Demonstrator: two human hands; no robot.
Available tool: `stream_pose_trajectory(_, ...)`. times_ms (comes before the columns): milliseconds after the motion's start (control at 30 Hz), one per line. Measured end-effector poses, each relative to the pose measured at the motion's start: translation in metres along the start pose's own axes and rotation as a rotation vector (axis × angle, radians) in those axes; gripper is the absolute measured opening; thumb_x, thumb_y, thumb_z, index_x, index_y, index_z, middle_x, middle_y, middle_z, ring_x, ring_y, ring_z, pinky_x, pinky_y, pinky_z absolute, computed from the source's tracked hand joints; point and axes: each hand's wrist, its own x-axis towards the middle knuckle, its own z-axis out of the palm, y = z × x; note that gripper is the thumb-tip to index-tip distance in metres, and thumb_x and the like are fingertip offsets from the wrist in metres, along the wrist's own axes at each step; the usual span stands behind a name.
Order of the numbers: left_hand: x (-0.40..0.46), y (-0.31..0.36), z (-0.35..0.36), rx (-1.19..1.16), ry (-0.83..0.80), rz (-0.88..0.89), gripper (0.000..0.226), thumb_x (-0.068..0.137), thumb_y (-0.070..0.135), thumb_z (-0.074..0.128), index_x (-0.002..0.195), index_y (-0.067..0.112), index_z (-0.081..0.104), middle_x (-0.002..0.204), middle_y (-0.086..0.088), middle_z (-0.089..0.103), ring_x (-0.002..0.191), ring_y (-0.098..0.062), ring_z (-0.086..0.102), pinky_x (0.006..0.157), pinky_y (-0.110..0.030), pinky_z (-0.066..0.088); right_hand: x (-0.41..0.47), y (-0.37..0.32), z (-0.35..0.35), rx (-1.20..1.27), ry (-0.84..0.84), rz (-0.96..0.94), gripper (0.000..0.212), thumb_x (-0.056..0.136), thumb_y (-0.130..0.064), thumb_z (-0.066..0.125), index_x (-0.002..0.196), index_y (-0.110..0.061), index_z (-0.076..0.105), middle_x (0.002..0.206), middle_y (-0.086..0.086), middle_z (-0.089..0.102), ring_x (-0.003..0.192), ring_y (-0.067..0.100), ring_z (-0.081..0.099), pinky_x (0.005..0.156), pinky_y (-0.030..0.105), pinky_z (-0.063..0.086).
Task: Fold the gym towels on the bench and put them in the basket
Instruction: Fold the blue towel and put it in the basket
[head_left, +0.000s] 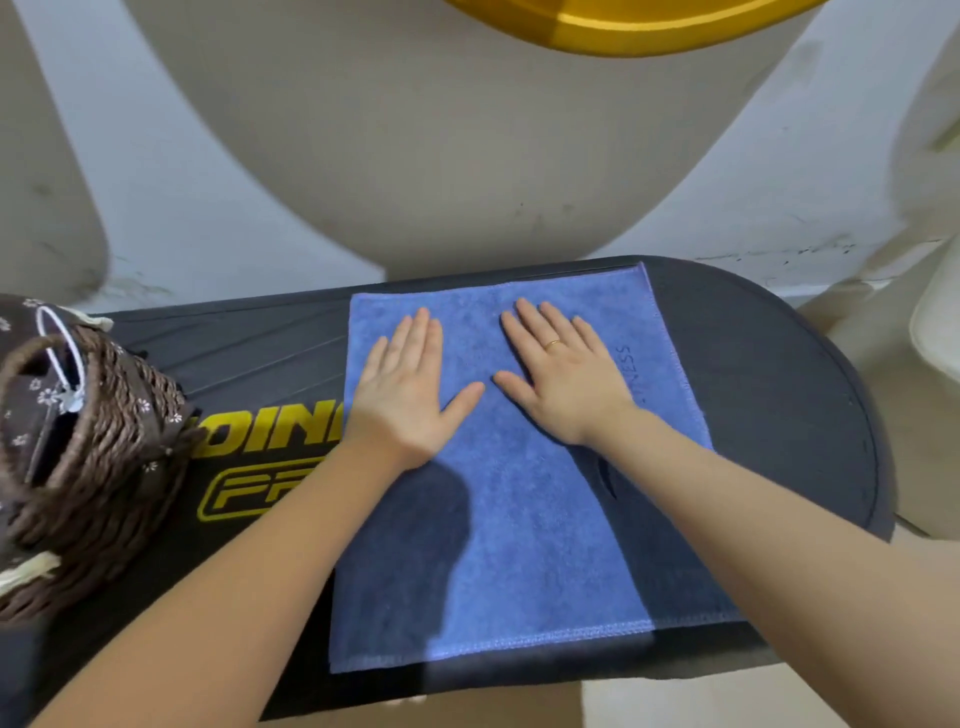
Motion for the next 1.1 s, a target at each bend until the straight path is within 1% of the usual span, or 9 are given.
stream_pose_trajectory(167,-0.034,-0.034,-0.003,-0.02,0.01,0.049,0.115,0.064,0.085,-0.002,0.148,0.008,0.013,0.157,-0.011,0.004,0.146,-0.026,0.005,0.117,-0.036,0.006,-0.029,0.043,-0.011,-0.054,-0.027,0.147,0.066,0.095,-0.054,0.025,0.15,-0.023,0.006,0.16,-0.002,0.0,0.147,0.018,0.0,0.119,0.039,0.001)
stream_pose_trajectory(333,-0.084,-0.034,-0.002,0.068,0.066,0.035,0.101,0.07,0.071,0.018,0.145,0.005,0.024,0.155,-0.012,0.018,0.143,-0.032,0.018,0.113,-0.04,0.002,-0.059,0.053,-0.018,-0.144,-0.023,0.366,0.07,0.095,-0.054,0.022,0.15,-0.012,0.007,0.159,0.009,0.001,0.146,0.029,0.002,0.118,0.044,0.006)
stream_pose_trajectory(467,-0.119,-0.019,0.007,0.116,0.117,0.381,0.082,0.078,0.059,0.04,0.138,0.002,0.037,0.147,-0.015,0.036,0.136,-0.027,0.028,0.111,-0.04,0.016,-0.099,0.025,-0.012,-0.262,0.152,-0.015,0.057,0.092,-0.043,0.043,0.134,-0.004,0.046,0.146,0.022,0.037,0.13,0.041,0.043,0.105,0.048,0.037)
stream_pose_trajectory(533,-0.133,-0.015,0.011,0.101,0.094,0.463,0.075,0.081,0.052,0.039,0.14,0.005,0.033,0.148,-0.012,0.034,0.136,-0.023,0.027,0.112,-0.034,0.014,-0.127,0.018,-0.001,-0.235,0.132,-0.152,0.058,0.093,-0.049,0.029,0.122,-0.007,0.057,0.136,0.018,0.052,0.117,0.037,0.057,0.097,0.042,0.045)
stream_pose_trajectory(633,-0.142,-0.017,0.011,0.141,0.048,0.473,0.07,0.084,0.05,0.036,0.139,0.007,0.034,0.147,-0.011,0.038,0.134,-0.024,0.036,0.111,-0.03,0.017,-0.159,0.02,0.013,-0.235,0.045,-0.169,0.07,0.097,-0.054,0.007,0.133,-0.012,0.049,0.141,0.01,0.049,0.124,0.032,0.053,0.105,0.037,0.027)
stream_pose_trajectory(767,-0.155,-0.029,0.007,0.169,-0.03,0.527,0.068,0.094,0.056,0.015,0.142,0.01,0.029,0.148,-0.007,0.035,0.136,-0.023,0.03,0.113,-0.028,0.009,-0.175,0.045,0.012,-0.247,0.022,-0.194,0.067,0.096,-0.056,0.007,0.141,-0.015,0.036,0.146,0.008,0.042,0.131,0.031,0.045,0.107,0.038,0.02)
stream_pose_trajectory(867,-0.164,-0.036,0.01,0.142,-0.016,0.557,0.071,0.093,0.061,0.018,0.141,0.01,0.031,0.145,-0.006,0.037,0.134,-0.023,0.029,0.112,-0.028,0.009,-0.186,0.063,0.006,-0.238,-0.031,-0.222,0.072,0.094,-0.061,0.011,0.143,-0.012,0.03,0.148,0.01,0.038,0.134,0.029,0.04,0.11,0.036,0.018)
stream_pose_trajectory(1000,-0.179,-0.031,0.016,0.059,0.105,0.532,0.045,0.076,0.046,0.065,0.091,0.004,0.056,0.118,-0.02,0.063,0.109,-0.035,0.061,0.098,-0.035,0.038,-0.197,0.068,0.0,-0.253,-0.075,-0.267,0.076,0.092,-0.065,0.014,0.131,-0.005,0.04,0.136,0.02,0.051,0.122,0.036,0.054,0.102,0.042,0.043)
stream_pose_trajectory(1100,-0.189,-0.025,0.015,-0.043,0.19,0.473,0.039,0.067,0.032,0.079,0.071,0.004,0.052,0.082,-0.018,0.061,0.079,-0.032,0.057,0.073,-0.033,0.04,-0.201,0.065,-0.011,-0.259,-0.074,-0.337,0.058,0.095,-0.058,0.017,0.106,-0.009,0.047,0.121,0.022,0.061,0.107,0.036,0.063,0.085,0.042,0.053)
